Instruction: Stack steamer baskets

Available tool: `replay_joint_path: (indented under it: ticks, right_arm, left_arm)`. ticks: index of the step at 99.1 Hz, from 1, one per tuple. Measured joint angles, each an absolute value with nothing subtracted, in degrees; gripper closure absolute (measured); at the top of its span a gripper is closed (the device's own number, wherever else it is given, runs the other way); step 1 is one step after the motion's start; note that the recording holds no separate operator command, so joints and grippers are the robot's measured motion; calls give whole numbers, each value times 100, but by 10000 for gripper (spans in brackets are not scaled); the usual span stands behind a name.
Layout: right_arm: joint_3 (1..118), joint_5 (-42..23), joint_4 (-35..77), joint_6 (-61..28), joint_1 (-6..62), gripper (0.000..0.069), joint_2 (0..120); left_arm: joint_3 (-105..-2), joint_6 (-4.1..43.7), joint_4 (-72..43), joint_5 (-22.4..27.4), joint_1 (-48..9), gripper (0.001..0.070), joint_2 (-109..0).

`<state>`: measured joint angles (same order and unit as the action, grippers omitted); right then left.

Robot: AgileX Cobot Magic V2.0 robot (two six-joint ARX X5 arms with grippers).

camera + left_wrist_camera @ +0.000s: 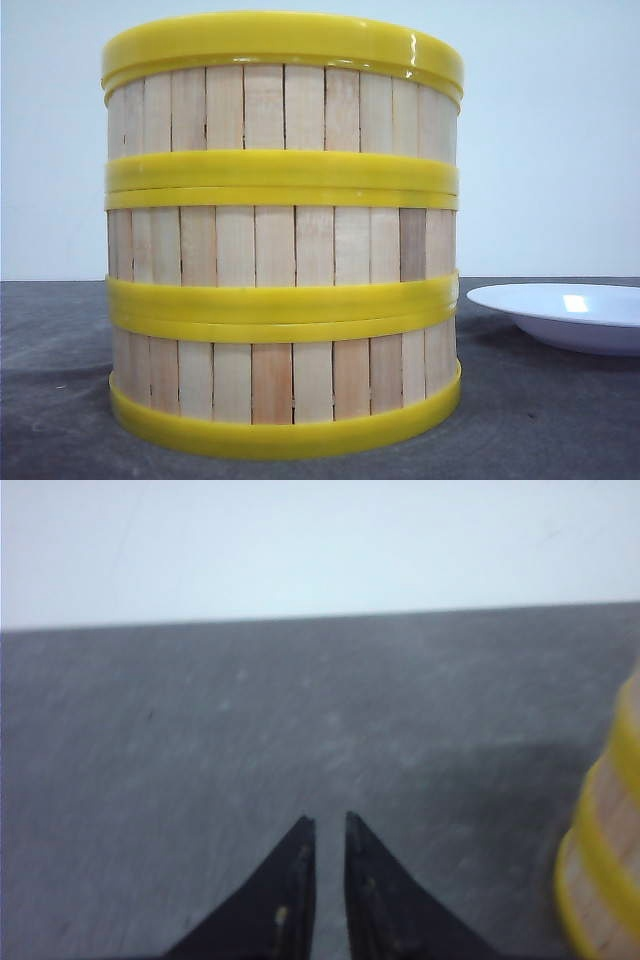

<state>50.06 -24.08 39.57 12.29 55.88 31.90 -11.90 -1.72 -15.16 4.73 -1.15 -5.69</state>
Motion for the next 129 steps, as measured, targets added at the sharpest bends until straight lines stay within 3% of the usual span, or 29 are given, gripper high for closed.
replay_joint_path:
  ticks: [35,129]
  right_arm:
    - [5006,-2408,3957,1229,5588,683,3190]
    - [5006,-2408,3957,1229,5588,683,3190]
  left_arm:
    - [-320,-191,-1380,248,-38,684,-21]
    - [-187,-215,-1037,228,-38,684,-30]
